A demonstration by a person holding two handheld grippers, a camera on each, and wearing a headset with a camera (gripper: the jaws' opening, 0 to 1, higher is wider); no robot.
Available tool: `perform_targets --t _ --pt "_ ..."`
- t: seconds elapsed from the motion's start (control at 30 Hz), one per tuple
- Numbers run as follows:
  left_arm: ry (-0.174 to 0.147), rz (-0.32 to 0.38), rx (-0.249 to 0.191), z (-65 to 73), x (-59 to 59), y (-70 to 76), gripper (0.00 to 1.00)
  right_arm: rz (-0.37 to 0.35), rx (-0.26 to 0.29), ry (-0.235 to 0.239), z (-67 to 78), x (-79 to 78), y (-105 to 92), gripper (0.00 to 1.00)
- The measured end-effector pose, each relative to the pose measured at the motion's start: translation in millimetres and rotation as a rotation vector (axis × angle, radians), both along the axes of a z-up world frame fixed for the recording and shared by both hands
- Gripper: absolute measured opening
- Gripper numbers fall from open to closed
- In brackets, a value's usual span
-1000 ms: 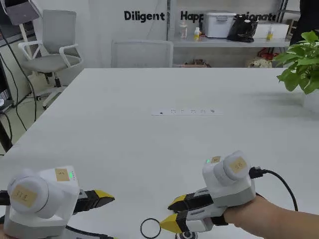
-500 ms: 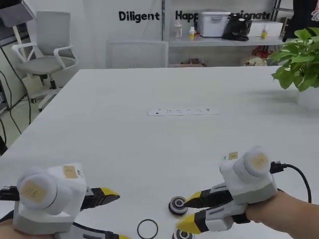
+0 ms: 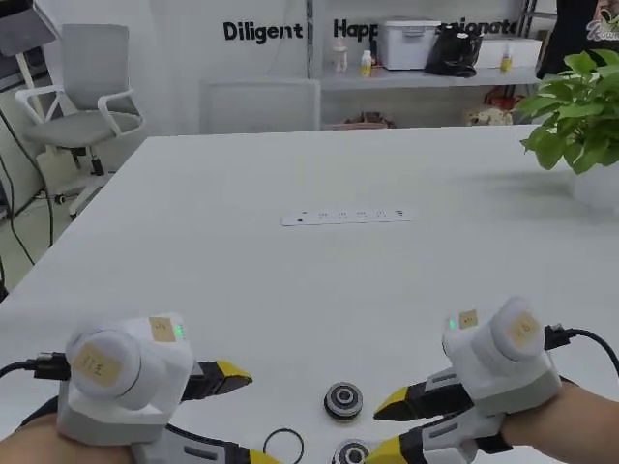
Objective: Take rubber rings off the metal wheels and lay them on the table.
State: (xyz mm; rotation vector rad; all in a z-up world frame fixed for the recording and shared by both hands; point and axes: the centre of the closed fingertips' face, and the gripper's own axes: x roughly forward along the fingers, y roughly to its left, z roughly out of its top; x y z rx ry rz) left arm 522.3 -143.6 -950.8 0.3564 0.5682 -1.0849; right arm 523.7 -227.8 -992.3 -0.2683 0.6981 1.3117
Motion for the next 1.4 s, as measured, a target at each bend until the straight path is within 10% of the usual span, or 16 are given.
perform_targets --t 1.4 --pt "0.051 -0.177 0.068 -41.8 -9.4 -64.5 0.39 0.101 -0.06 -0.024 -30.1 -14.0 3.6 0.2"
